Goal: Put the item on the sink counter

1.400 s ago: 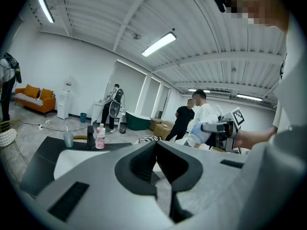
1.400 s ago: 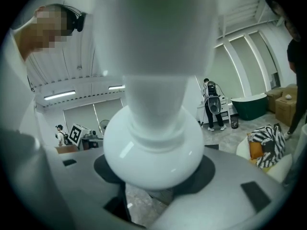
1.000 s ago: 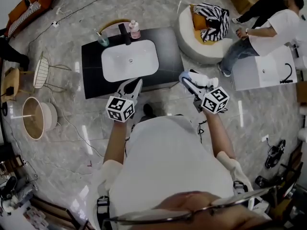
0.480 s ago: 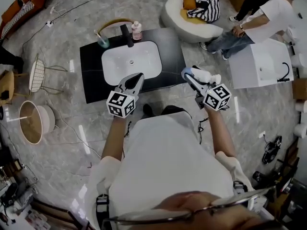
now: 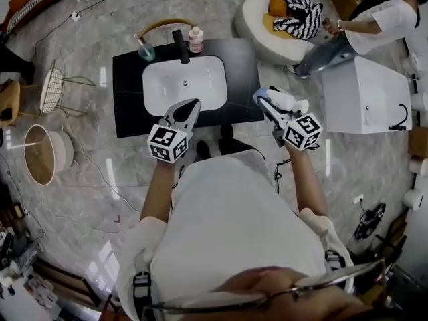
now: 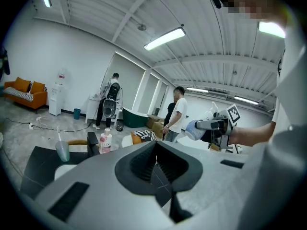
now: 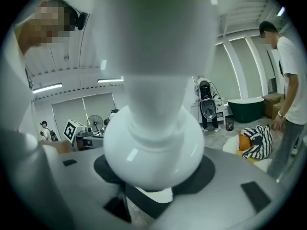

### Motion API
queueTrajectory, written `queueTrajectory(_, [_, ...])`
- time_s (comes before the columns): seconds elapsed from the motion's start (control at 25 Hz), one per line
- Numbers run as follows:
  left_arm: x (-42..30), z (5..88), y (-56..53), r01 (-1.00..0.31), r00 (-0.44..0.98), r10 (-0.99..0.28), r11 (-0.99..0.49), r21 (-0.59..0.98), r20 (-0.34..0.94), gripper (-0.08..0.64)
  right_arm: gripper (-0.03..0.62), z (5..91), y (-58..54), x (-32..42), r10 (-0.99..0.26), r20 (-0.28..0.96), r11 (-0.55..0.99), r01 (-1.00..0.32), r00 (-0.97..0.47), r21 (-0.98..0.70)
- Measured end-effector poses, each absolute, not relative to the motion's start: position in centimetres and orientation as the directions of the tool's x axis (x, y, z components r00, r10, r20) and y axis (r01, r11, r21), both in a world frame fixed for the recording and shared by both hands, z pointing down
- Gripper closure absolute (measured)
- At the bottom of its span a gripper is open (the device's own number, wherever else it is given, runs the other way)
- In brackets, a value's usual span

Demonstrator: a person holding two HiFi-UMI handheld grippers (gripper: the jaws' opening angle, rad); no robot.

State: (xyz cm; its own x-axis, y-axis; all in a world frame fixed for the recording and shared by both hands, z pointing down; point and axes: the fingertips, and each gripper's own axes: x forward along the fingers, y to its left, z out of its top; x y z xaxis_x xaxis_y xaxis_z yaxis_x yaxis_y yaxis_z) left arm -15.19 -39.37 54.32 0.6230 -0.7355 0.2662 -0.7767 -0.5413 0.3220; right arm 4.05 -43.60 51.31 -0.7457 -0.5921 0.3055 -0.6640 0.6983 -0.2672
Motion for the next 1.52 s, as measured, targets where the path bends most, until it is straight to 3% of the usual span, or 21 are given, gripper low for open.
queueTrajectory(1.04, [-10.5, 59.4, -49.9, -0.901, 0.411, -0.821, -0.299, 0.314, 0.396, 0.555, 0.341, 65.3, -62.7, 3.3, -0.327, 0.480, 0.846, -0.478, -0.814, -0.235])
queueTrajectory(1.52, [-9.3, 64.0, -52.6, -0.906, 0.398, -0.791, -0.258, 0.337, 0.465, 0.555, 0.344, 75.4, -68.4, 1.2, -0.305, 0.577, 0.854, -0.486, -0.758, -0.187])
